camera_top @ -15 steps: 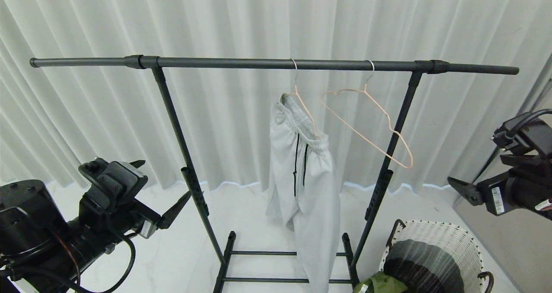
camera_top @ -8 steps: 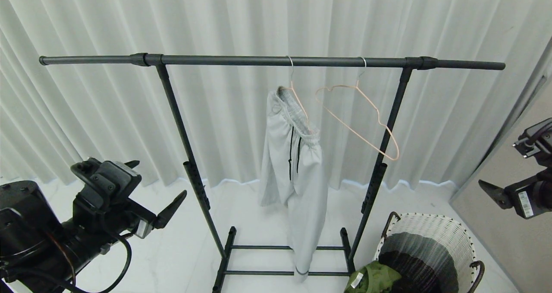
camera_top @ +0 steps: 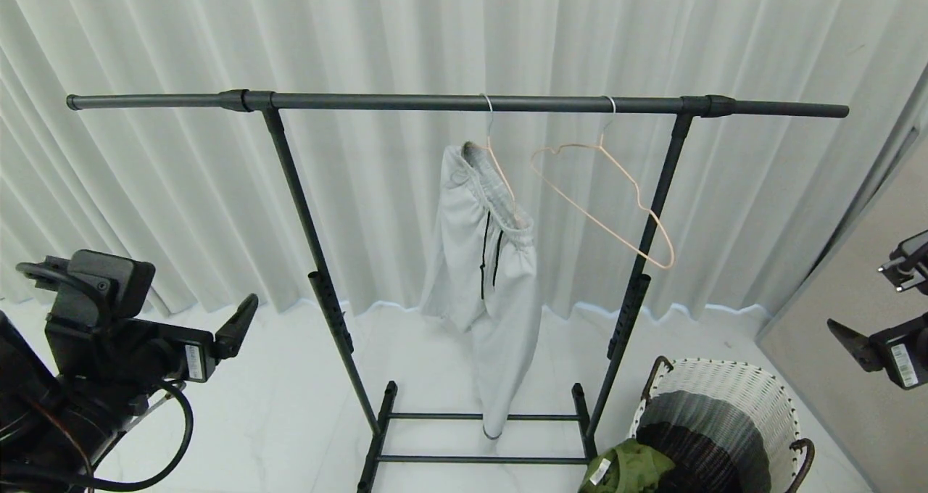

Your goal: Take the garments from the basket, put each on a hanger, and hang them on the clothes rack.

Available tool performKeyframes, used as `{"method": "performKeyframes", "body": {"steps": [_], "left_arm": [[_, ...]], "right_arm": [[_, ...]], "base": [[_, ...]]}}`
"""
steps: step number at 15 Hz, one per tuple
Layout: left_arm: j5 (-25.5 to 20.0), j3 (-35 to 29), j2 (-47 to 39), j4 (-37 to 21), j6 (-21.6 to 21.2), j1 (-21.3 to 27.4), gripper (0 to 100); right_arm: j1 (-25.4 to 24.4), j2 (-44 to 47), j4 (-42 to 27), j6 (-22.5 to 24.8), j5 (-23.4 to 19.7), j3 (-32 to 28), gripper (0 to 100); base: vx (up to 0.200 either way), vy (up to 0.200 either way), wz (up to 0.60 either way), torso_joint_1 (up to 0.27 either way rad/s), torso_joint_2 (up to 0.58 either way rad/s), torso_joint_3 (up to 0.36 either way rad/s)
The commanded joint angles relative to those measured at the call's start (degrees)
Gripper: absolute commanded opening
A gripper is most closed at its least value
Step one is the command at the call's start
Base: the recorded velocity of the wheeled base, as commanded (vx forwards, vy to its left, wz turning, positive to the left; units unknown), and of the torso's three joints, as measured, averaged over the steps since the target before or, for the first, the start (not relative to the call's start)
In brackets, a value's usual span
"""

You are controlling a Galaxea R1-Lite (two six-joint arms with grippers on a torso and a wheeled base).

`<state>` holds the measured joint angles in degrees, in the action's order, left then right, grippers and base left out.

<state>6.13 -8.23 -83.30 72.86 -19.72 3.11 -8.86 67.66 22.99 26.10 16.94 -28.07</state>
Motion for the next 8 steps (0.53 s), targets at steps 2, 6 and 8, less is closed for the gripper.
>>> {"method": "performKeyframes", "body": {"steps": [2,6,8], "left_arm": [[1.69,0.32,0.51,0.0,1.18,-0.03,100],[1.6,3.13,0.33,0.0,0.92,2.08,100],[1.69,4.8,0.68,0.0,1.0,4.36,100]], "right_arm": [[0.16,-2.36,-0.05,0.0,0.02,2.59,100],[0.6,-3.41,-0.05,0.18,0.02,3.73,100],[0.6,-3.41,-0.05,0.18,0.02,3.73,100]], "base": [[0.0,0.0,0.0,0.0,0.0,0.0],[0.0,0.0,0.0,-0.062,0.14,0.08],[0.0,0.0,0.0,-0.2,0.47,0.264]]}}
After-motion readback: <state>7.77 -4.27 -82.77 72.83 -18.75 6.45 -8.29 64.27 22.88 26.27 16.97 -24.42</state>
